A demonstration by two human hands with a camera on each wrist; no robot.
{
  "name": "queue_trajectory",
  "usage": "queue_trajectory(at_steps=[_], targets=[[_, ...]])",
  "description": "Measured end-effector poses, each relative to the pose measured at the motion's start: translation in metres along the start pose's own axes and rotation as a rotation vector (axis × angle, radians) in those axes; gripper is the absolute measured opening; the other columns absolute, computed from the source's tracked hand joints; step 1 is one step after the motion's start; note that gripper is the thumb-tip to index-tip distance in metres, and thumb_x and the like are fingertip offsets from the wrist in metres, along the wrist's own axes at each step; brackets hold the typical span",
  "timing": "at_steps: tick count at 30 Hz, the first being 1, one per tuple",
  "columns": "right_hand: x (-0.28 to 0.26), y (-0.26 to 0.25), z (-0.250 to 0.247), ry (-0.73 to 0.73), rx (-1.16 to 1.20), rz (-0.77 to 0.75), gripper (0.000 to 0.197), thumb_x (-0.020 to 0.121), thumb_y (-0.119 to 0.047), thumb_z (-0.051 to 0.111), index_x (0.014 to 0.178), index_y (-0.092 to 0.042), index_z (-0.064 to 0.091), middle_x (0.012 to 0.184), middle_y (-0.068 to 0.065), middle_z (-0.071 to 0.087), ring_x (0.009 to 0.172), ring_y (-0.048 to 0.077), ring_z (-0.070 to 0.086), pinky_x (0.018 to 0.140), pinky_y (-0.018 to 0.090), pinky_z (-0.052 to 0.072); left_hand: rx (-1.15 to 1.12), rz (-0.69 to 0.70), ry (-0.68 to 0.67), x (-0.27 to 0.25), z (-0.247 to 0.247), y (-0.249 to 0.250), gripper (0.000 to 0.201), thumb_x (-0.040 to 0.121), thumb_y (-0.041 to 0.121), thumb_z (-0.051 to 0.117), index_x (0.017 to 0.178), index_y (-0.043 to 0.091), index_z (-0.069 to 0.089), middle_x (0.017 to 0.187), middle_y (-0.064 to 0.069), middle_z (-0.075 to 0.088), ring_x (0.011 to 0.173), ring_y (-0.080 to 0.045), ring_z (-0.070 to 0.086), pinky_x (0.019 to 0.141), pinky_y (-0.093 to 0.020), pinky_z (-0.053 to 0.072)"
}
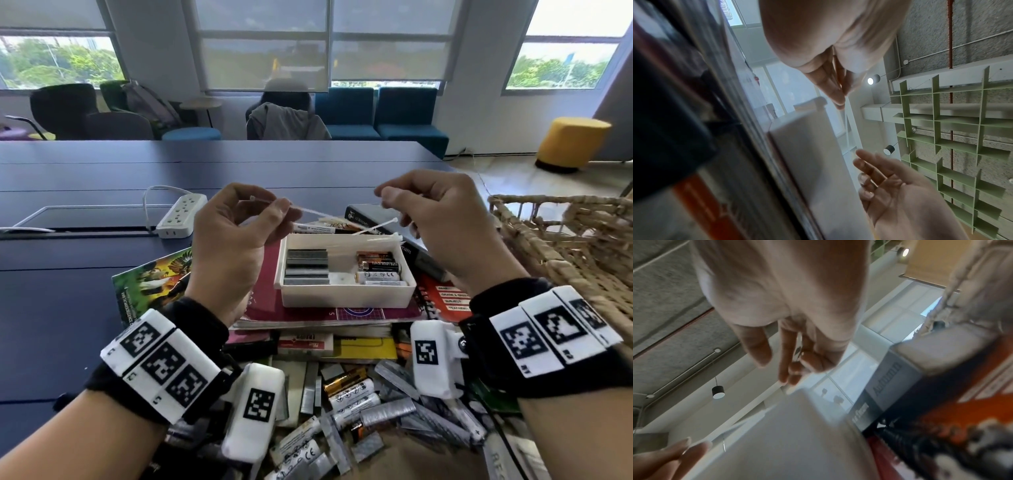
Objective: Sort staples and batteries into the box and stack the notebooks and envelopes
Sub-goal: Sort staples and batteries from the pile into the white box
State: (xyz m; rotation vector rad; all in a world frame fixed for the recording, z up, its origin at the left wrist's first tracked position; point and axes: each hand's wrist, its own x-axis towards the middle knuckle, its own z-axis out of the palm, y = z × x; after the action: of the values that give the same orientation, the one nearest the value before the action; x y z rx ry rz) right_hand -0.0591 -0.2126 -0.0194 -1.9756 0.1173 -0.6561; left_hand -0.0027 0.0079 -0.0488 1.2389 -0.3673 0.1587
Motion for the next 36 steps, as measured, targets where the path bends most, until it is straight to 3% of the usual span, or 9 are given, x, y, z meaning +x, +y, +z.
queue_trajectory(at_steps=[3, 7, 9, 12, 18, 23, 29, 33, 36], targets=[[-0.004, -0.005, 0.002, -0.173, -0.032, 0.019, 0.015, 0.096, -0.034, 0.068, 0.093, -0.026, 0.08, 0.087, 0.001, 0.076, 0.064, 0.0, 0.056, 0.062, 0.017, 0.046, -0.038, -0.008, -0.008, 0.0, 0.0, 0.0, 0.006, 0.092, 0.001, 0.067, 0.095, 0.003, 0.062, 0.094, -0.021, 0.076, 0.093, -0.03, 0.077, 0.078, -0.025, 0.059], [-0.003, -0.001, 0.006, -0.107, -0.059, 0.066, 0.02, 0.097, -0.033, 0.068, 0.086, -0.02, 0.079, 0.081, 0.006, 0.073, 0.061, 0.003, 0.052, 0.058, 0.017, 0.047, -0.029, -0.024, -0.032, 0.0, -0.001, -0.001, 0.009, 0.087, 0.007, 0.071, 0.091, 0.005, 0.063, 0.093, -0.019, 0.076, 0.093, -0.028, 0.076, 0.079, -0.025, 0.059], [-0.003, -0.002, 0.005, -0.106, 0.025, 0.125, 0.028, 0.099, -0.034, 0.065, 0.087, -0.013, 0.078, 0.078, 0.007, 0.072, 0.065, 0.011, 0.052, 0.062, 0.025, 0.047, 0.03, -0.024, -0.059, 0.001, -0.002, -0.002, 0.011, 0.083, 0.013, 0.075, 0.087, 0.012, 0.065, 0.09, -0.013, 0.076, 0.09, -0.023, 0.075, 0.075, -0.024, 0.057], [-0.004, -0.009, 0.005, -0.134, 0.213, 0.144, 0.028, 0.102, -0.028, 0.061, 0.097, -0.005, 0.076, 0.075, 0.002, 0.07, 0.064, 0.014, 0.051, 0.058, 0.021, 0.044, 0.14, -0.003, -0.118, 0.0, -0.001, -0.004, 0.014, 0.08, 0.018, 0.079, 0.083, 0.015, 0.065, 0.08, -0.005, 0.073, 0.075, -0.013, 0.067, 0.065, -0.019, 0.052], [-0.002, -0.01, 0.01, -0.007, 0.264, 0.229, 0.025, 0.1, -0.03, 0.066, 0.122, -0.02, 0.058, 0.085, 0.007, 0.074, 0.061, 0.013, 0.062, 0.06, 0.029, 0.049, 0.145, -0.024, -0.181, -0.003, 0.001, -0.001, 0.016, 0.077, 0.017, 0.08, 0.081, 0.012, 0.066, 0.074, -0.004, 0.07, 0.066, -0.009, 0.06, 0.061, -0.02, 0.046], [-0.01, -0.013, 0.007, -0.15, 0.625, 0.304, 0.021, 0.102, -0.022, 0.059, 0.109, -0.002, 0.064, 0.077, 0.011, 0.066, 0.06, 0.014, 0.057, 0.059, 0.023, 0.051, 0.161, -0.023, -0.19, -0.004, 0.005, 0.0, 0.017, 0.077, 0.014, 0.08, 0.079, 0.007, 0.065, 0.069, -0.004, 0.067, 0.059, -0.009, 0.055, 0.055, -0.017, 0.042], [-0.011, -0.013, 0.005, -0.176, 0.751, 0.214, 0.011, 0.098, -0.006, 0.061, 0.1, 0.0, 0.07, 0.08, 0.011, 0.071, 0.065, 0.013, 0.065, 0.059, 0.018, 0.055, 0.303, 0.043, -0.192, -0.001, 0.002, -0.006, 0.015, 0.081, 0.014, 0.082, 0.085, 0.004, 0.071, 0.072, 0.0, 0.07, 0.065, -0.008, 0.06, 0.066, -0.018, 0.049], [-0.005, -0.004, 0.005, -0.029, 0.585, 0.206, 0.012, 0.096, -0.006, 0.065, 0.101, 0.003, 0.071, 0.079, 0.012, 0.073, 0.064, 0.014, 0.067, 0.057, 0.019, 0.054, 0.492, 0.086, -0.158, 0.002, -0.003, -0.009, 0.008, 0.087, 0.015, 0.08, 0.094, 0.016, 0.077, 0.082, 0.009, 0.076, 0.071, 0.001, 0.065, 0.069, -0.012, 0.049], [-0.003, 0.006, 0.006, 0.029, 0.512, 0.245, 0.013, 0.096, -0.005, 0.066, 0.102, 0.005, 0.07, 0.079, 0.013, 0.073, 0.062, 0.014, 0.067, 0.055, 0.019, 0.053, 0.608, 0.042, -0.188, 0.005, -0.008, -0.015, 0.013, 0.09, 0.014, 0.077, 0.095, 0.026, 0.079, 0.088, 0.011, 0.077, 0.078, -0.003, 0.068, 0.076, -0.018, 0.053]])
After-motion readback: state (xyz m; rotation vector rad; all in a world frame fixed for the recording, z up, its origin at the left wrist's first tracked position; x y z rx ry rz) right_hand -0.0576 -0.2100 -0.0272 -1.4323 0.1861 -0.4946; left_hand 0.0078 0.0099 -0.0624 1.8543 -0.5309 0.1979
